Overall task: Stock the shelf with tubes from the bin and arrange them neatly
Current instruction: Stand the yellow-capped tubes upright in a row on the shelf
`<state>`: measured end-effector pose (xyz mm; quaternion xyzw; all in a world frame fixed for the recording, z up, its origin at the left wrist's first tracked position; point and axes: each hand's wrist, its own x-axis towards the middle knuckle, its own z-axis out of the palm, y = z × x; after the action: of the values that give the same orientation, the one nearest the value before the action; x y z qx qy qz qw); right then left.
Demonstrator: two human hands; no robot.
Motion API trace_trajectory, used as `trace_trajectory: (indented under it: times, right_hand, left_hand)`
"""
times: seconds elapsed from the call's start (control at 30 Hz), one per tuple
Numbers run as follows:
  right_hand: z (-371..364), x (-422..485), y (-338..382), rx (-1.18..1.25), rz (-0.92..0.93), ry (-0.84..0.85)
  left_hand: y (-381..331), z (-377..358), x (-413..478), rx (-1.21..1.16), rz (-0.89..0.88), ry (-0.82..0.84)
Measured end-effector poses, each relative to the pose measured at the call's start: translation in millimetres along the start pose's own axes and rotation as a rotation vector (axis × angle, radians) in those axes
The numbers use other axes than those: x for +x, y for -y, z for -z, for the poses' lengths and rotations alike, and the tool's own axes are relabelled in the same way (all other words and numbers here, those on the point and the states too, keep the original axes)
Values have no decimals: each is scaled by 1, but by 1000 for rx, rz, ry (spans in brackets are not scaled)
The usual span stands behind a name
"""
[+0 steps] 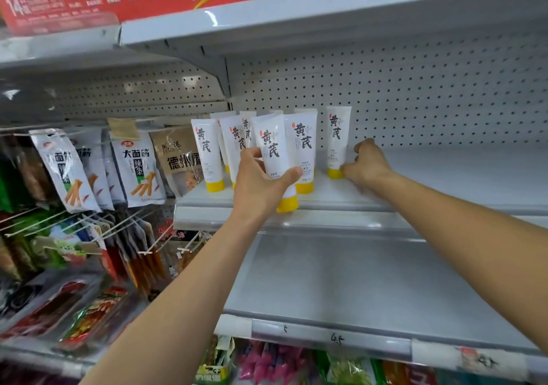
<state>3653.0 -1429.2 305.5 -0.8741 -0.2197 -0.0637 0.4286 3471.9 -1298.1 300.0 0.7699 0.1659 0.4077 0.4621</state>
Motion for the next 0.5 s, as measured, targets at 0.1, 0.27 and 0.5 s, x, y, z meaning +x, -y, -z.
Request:
trace_trajectory:
  times: [0.1, 0.27, 0.5]
  right_hand:
    - [13, -28, 8, 124, 142, -13]
    - [22, -88, 35, 216, 331, 339]
    - [-7, -131, 54, 186, 383, 103]
  left_hand:
    - [-4, 3, -4, -31, -3, 28]
    - [-17, 3, -12, -85, -23, 13]
    - [-33, -3, -21, 12, -40, -28]
